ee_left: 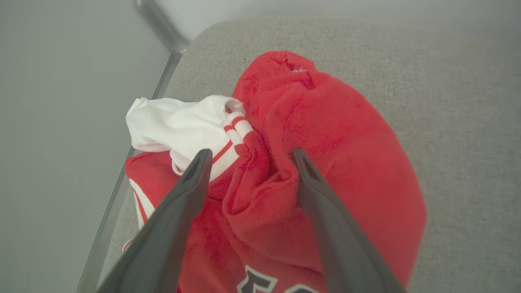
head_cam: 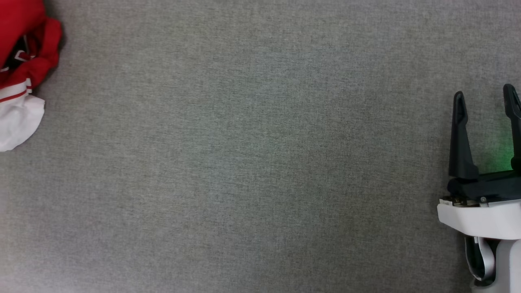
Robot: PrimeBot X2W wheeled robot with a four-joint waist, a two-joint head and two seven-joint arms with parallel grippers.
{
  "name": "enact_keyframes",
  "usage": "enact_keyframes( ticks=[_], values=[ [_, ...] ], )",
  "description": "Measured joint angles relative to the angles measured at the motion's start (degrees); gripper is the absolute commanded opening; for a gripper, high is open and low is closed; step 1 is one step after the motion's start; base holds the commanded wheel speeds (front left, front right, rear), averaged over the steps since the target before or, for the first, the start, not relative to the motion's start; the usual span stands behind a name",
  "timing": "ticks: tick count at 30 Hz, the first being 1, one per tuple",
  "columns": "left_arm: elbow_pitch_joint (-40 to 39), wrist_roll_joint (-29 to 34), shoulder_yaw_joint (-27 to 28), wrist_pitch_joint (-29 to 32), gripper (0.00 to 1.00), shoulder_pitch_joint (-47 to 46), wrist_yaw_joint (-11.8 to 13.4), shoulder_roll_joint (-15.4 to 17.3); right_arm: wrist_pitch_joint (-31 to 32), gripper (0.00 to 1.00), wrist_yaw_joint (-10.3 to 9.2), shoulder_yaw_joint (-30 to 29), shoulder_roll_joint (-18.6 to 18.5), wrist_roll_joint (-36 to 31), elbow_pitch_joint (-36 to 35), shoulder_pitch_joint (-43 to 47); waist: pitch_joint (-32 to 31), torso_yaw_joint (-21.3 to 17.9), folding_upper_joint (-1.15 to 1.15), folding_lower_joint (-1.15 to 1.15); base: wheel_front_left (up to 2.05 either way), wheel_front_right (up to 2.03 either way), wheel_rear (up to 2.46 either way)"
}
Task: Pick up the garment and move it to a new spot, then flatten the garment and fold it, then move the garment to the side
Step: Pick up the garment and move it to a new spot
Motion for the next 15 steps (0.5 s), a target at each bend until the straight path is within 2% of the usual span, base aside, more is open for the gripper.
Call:
enact_keyframes(
  ticks=[5,6,13,14,15],
  values=[
    [1.3,-7.8,-4.4,11.4,1.00,1.8,0.0,2.5,0.0,1.00,0.00,0.3,0.0,-0.1,-0.5,-0.6,1.2,-1.2,0.00,0.00,0.00,0.00,0.00],
    [2.8,-10.8,-6.1,16.3,1.00,2.8,0.0,3.3,0.0,1.00,0.00,0.4,0.0,-0.3,-0.7,-0.9,1.7,-1.8,0.00,-0.01,0.00,0.00,0.00],
    [4.9,-13.3,-9.3,19.1,1.00,2.6,0.1,4.1,0.0,1.00,0.01,0.5,0.0,-0.7,-0.8,-1.0,2.6,-2.5,0.00,-0.02,0.00,0.00,0.00],
    [4.9,-13.3,-9.8,19.0,0.30,2.5,0.2,4.2,0.0,1.00,0.01,0.5,0.0,-0.7,-0.8,-1.0,2.6,-2.6,0.00,-0.01,0.00,0.00,0.00],
    [4.9,-13.3,-10.3,18.8,0.00,2.4,0.2,4.3,0.0,1.00,0.01,0.5,0.0,-0.7,-0.7,-1.0,2.6,-2.5,0.00,-0.02,0.00,0.00,0.00]
  ],
)
